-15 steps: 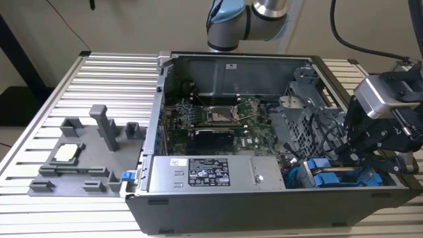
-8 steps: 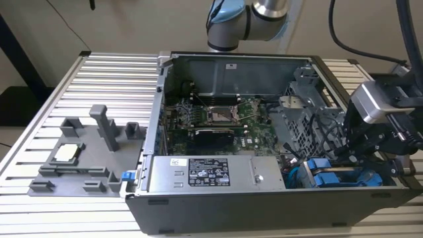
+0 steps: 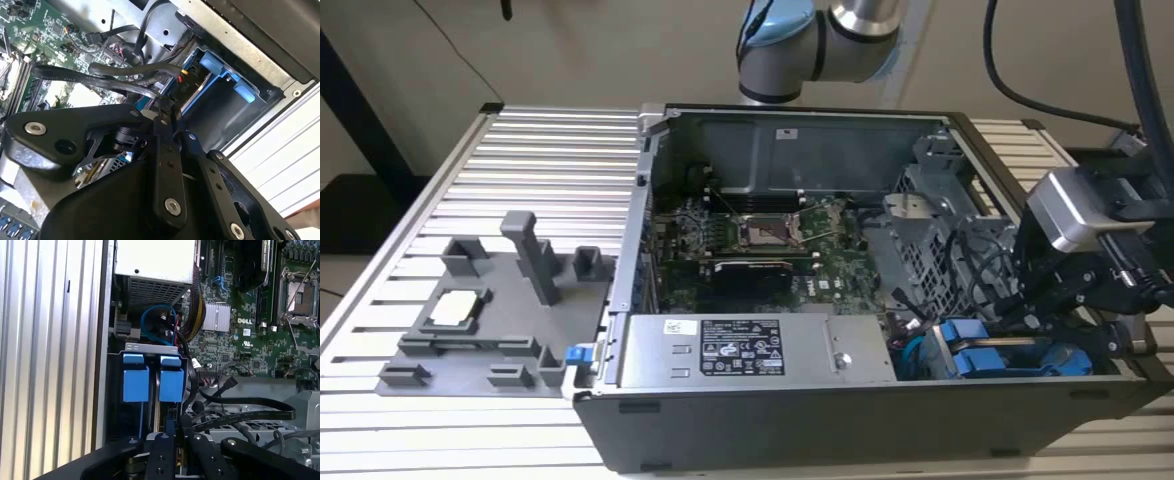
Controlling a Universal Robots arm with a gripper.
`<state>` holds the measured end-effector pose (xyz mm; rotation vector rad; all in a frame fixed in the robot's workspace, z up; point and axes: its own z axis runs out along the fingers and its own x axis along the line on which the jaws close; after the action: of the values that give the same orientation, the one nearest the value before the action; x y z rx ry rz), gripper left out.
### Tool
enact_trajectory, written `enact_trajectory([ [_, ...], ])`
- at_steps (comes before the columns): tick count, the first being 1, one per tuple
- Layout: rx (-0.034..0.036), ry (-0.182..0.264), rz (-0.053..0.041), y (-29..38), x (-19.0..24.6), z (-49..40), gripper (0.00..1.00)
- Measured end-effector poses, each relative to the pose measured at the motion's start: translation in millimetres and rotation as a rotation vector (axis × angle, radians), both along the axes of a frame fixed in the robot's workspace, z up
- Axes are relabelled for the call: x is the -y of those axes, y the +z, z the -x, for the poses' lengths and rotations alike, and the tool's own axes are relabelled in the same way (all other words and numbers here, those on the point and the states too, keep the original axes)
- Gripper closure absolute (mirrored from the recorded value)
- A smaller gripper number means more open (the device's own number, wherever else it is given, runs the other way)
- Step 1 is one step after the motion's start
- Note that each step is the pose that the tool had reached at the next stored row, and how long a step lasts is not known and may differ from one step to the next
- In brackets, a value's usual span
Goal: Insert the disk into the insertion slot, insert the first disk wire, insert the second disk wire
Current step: 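Insert the second disk wire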
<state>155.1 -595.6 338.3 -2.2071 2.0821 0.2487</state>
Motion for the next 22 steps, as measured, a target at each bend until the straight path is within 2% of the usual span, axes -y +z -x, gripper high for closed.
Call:
enact_trajectory([
  [6, 0.0001, -0.003, -0.0001, -6.4, 0.0, -0.1, 0.84],
  [10, 0.0001, -0.003, -0.0015, -7.0, 0.0, -0.2, 0.82],
  [11, -0.0001, -0.003, -0.0008, -5.9, 0.1, -0.1, 0.76],
  [15, -0.0009, -0.004, -0.0005, 5.6, 0.0, -0.1, 0.76],
  [22, -0.0011, -0.003, 0.0029, 32.8, 0.0, -0.1, 0.76],
])
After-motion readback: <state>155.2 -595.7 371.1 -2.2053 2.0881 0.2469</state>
